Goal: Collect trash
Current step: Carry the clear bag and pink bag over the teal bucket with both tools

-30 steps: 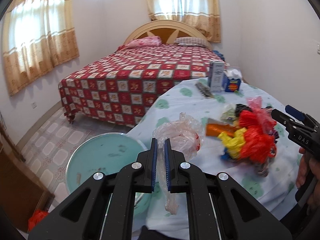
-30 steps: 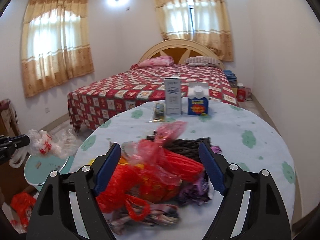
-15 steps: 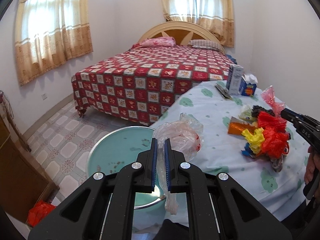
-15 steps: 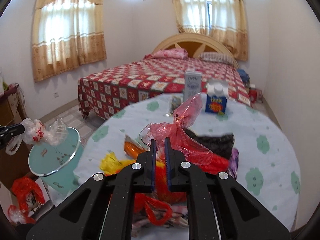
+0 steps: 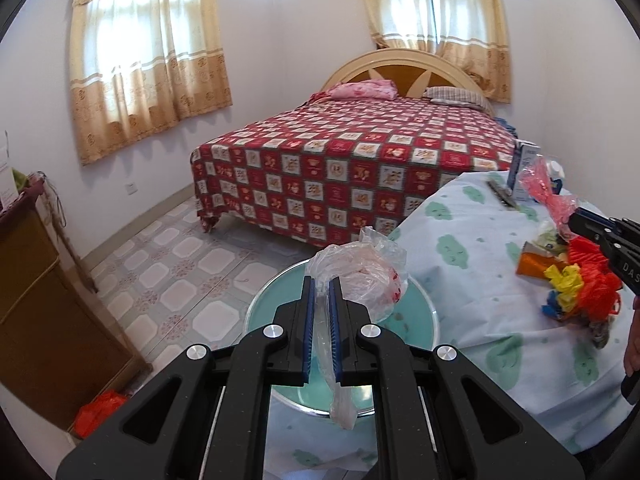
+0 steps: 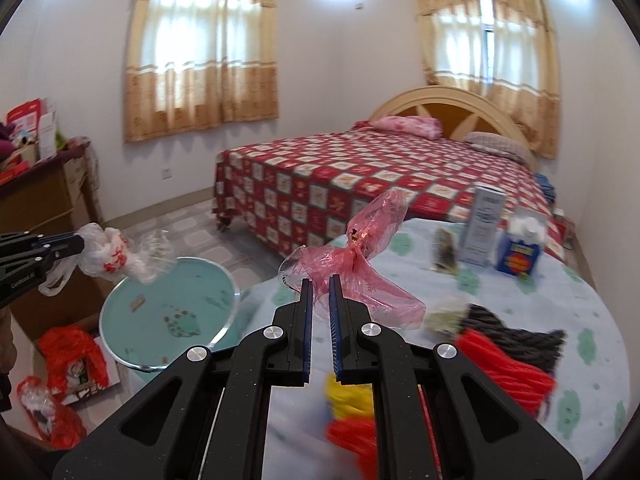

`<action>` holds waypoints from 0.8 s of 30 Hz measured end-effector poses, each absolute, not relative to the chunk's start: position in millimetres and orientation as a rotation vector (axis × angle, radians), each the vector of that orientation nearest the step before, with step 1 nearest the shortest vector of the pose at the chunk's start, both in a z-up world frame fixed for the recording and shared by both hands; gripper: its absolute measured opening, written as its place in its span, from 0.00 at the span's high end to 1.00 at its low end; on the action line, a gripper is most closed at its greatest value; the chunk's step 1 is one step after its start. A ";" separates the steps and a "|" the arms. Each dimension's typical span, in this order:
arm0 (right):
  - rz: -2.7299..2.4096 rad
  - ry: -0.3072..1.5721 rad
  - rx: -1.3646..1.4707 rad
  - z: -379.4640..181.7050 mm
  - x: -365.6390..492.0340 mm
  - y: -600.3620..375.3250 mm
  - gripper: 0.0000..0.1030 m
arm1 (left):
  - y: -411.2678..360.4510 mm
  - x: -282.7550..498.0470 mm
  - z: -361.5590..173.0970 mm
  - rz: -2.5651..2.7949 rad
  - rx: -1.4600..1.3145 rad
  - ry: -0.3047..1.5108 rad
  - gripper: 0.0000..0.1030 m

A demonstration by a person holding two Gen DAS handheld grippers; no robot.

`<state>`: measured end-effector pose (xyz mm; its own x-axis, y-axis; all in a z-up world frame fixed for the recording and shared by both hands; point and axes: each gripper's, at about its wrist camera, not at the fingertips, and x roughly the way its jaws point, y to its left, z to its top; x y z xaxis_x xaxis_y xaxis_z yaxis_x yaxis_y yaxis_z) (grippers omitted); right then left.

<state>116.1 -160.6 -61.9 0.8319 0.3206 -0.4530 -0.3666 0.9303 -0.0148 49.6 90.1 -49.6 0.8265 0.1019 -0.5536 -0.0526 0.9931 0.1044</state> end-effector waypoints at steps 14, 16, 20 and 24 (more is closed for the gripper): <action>0.513 0.474 -0.185 -80.3 129.9 -96.3 0.91 | 132.0 49.4 -61.3 0.201 0.072 0.621 0.93; 0.525 0.474 -0.192 -82.4 132.0 -89.1 0.91 | 135.8 48.6 -62.1 0.213 0.071 0.620 0.93; 0.548 0.475 -0.210 -84.3 134.5 -79.1 0.91 | 141.4 48.3 -64.1 0.231 0.065 0.625 0.93; 0.565 0.475 -0.221 -85.3 136.2 -73.4 0.91 | 146.2 50.0 -65.5 0.244 0.060 0.631 0.93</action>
